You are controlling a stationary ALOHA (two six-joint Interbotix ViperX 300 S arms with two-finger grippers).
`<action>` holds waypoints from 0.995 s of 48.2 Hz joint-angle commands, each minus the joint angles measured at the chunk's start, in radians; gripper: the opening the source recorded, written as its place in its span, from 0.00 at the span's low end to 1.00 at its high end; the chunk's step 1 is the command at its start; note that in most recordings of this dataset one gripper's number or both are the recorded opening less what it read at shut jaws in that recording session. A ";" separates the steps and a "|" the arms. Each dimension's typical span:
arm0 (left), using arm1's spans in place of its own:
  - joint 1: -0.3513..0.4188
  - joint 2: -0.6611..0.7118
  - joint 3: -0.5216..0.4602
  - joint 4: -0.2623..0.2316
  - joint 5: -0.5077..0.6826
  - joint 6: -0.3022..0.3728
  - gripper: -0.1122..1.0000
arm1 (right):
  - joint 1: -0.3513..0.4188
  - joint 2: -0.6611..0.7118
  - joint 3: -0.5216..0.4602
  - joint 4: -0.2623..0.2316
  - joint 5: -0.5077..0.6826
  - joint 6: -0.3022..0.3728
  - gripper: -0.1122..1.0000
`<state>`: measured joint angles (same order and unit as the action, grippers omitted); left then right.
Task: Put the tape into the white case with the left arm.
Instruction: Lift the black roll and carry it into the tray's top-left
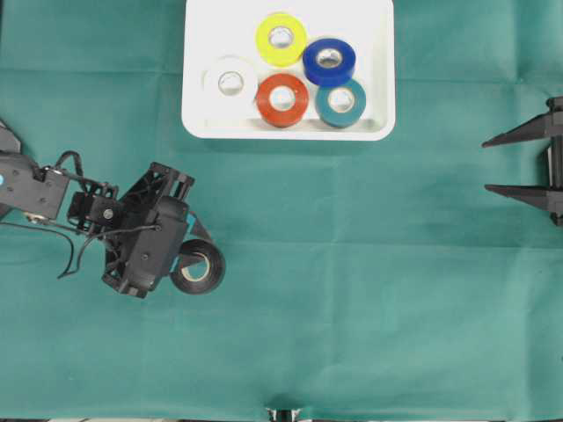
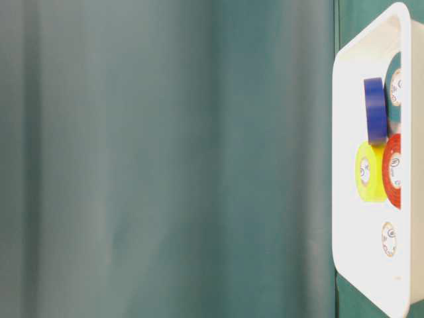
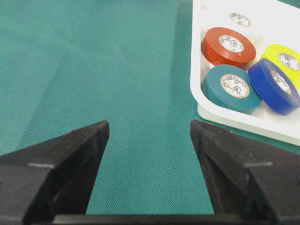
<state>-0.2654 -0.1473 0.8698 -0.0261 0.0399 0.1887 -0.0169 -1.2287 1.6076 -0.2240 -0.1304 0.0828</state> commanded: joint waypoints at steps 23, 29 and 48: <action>0.160 -0.043 -0.063 0.002 0.014 0.014 0.30 | -0.002 0.006 -0.011 -0.002 -0.005 0.000 0.97; 0.232 -0.043 -0.074 0.002 0.015 0.014 0.30 | 0.000 0.006 -0.009 -0.002 -0.005 0.000 0.97; 0.457 -0.044 -0.084 0.003 0.029 0.017 0.30 | -0.002 0.006 -0.009 -0.002 -0.005 0.000 0.97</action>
<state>0.1580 -0.1687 0.8161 -0.0245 0.0736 0.2040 -0.0169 -1.2287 1.6076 -0.2240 -0.1304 0.0828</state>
